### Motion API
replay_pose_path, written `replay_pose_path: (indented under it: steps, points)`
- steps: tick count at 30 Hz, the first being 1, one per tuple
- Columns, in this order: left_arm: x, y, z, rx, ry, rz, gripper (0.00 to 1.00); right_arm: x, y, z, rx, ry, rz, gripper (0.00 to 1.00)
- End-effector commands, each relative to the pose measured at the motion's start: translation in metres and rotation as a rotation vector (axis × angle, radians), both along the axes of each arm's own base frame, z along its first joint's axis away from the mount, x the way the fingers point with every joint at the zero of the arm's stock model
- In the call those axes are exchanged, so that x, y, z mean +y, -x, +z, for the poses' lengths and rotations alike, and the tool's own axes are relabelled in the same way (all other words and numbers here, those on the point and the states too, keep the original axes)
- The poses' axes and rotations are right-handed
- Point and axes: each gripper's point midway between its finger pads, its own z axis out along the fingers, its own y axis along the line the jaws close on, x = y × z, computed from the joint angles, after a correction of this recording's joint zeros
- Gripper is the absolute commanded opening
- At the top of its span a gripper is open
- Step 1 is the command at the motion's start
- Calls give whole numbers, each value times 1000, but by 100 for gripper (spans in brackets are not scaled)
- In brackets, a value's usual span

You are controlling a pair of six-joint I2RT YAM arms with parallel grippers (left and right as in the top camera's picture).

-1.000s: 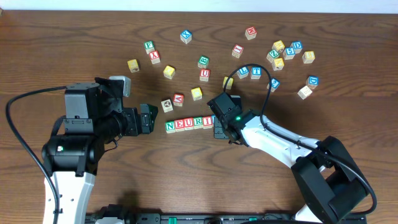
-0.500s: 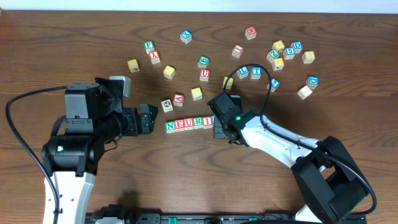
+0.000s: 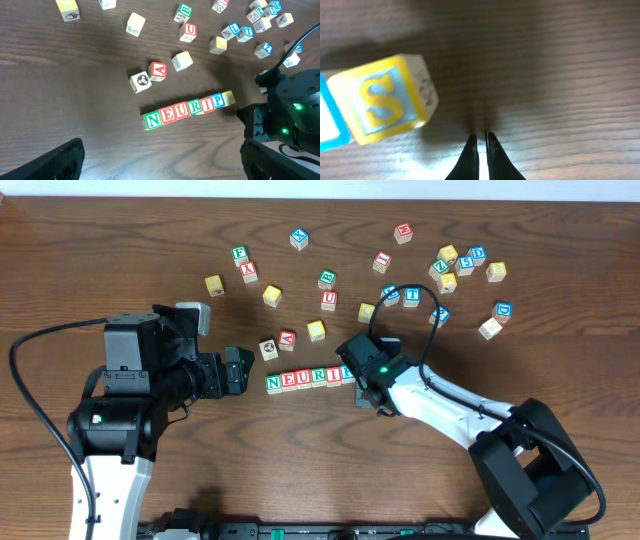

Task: Spell out NEURIPS
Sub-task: 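Open the right gripper and release the S block, then lift the right gripper and move it toward the back blocks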

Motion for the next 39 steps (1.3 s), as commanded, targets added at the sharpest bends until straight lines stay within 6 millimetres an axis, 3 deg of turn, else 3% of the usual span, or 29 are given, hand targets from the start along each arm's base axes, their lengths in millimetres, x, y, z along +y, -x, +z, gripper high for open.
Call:
replay_pose_path:
  steps: [1,6,10,19,29,39]
  points:
    - [0,-1,8,-24,1,-6,98,-22,-15,3,-52,65,-73,2]
    - [0,-1,8,-24,2,-7,98,-42,-28,9,-55,69,-143,2]
    - [0,-1,8,-24,2,-7,98,-44,-40,21,-46,56,-130,1]
    - [0,-1,8,-24,1,-7,98,-26,-69,73,-94,34,-79,1]
    - [0,-1,8,-24,1,-7,98,9,-91,113,-140,-94,26,1]
    - [4,-9,13,-63,-17,10,98,32,-115,163,-240,-110,248,3]
